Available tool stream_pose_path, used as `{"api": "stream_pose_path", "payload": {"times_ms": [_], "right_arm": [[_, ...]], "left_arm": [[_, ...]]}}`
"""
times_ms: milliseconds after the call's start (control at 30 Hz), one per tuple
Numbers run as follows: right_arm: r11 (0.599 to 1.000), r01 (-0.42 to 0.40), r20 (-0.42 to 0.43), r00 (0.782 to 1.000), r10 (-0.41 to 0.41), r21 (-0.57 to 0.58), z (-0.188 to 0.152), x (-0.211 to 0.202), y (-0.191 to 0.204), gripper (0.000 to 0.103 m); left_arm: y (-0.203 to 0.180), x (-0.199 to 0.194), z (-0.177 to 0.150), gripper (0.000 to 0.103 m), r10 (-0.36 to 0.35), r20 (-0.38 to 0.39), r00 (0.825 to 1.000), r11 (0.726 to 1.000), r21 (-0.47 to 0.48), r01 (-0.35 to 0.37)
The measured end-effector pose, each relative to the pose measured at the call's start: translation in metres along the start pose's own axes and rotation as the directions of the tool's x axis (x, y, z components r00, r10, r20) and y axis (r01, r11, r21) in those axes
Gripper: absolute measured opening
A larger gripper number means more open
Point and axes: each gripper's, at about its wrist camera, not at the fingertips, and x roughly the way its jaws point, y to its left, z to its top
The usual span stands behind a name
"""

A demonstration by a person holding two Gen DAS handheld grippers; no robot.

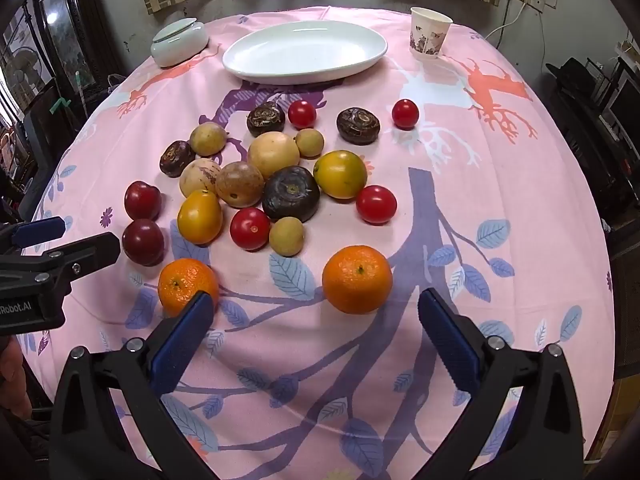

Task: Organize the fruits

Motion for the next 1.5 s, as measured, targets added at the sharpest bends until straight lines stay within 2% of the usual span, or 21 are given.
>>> {"api": "stream_pose_path", "payload": {"times_ms": [1500], "right_arm": [[1.0, 0.003, 0.002, 1.0, -0.003, -0.001, 0.0007, 0.0, 0.0005, 0.102]], "left_arm": [[-0.0015, 0.0014, -0.0009, 0.101, -0.02, -0.006, 1.0, 1.0, 0.001, 0.02]]}}
